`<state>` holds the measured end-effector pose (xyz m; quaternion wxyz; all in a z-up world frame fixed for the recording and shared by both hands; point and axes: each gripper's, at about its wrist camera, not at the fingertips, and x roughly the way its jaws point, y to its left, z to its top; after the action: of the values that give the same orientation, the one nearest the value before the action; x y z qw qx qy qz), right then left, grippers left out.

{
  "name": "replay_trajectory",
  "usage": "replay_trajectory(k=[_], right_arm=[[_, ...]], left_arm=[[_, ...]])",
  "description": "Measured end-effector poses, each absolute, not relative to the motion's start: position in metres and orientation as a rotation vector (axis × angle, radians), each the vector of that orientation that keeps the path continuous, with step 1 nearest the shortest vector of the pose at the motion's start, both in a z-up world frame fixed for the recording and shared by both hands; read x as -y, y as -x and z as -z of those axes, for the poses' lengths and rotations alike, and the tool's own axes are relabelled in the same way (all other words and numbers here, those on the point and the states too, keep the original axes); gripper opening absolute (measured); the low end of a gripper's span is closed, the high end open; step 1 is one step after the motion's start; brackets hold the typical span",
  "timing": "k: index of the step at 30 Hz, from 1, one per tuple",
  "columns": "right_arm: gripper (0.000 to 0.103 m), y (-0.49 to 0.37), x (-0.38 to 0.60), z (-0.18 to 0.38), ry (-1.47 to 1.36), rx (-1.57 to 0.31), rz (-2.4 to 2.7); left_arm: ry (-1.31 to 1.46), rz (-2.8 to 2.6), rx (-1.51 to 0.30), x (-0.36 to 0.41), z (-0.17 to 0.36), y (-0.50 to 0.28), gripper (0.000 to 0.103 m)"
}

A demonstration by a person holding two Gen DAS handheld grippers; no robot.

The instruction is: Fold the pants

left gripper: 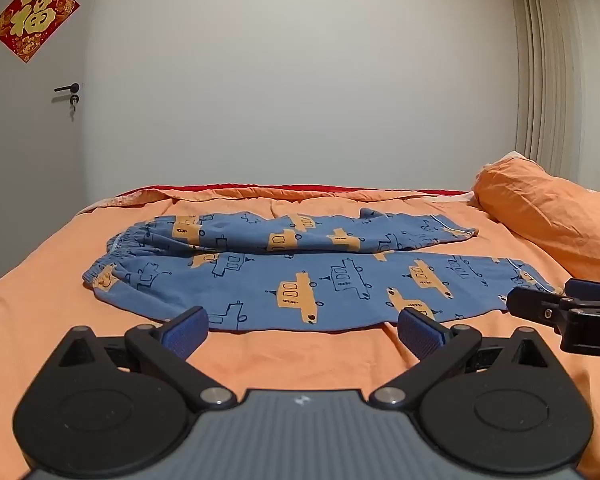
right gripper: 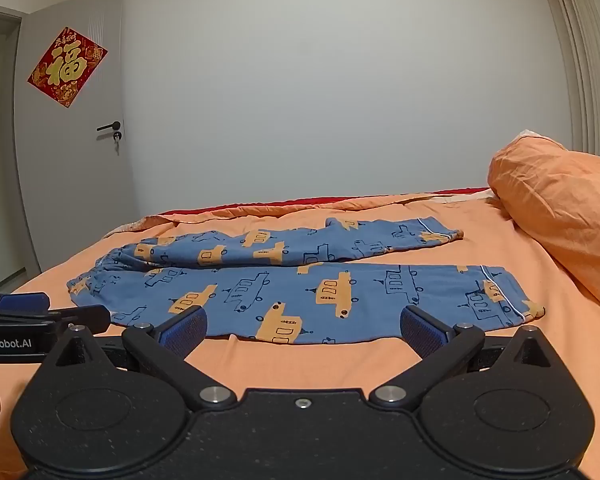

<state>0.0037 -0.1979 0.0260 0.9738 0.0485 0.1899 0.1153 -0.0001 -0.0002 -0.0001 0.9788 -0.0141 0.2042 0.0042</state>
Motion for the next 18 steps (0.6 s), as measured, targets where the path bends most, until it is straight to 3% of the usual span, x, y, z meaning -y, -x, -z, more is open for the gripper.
replay_trajectory(k=[18], right_arm=[[0.102,-0.0036,0.1978,-0.0258,-0.096,-0.382,-0.233]], left_arm=[[0.046,-0.01,-0.426,-0.0027,0.0018,0.0002,0.103]])
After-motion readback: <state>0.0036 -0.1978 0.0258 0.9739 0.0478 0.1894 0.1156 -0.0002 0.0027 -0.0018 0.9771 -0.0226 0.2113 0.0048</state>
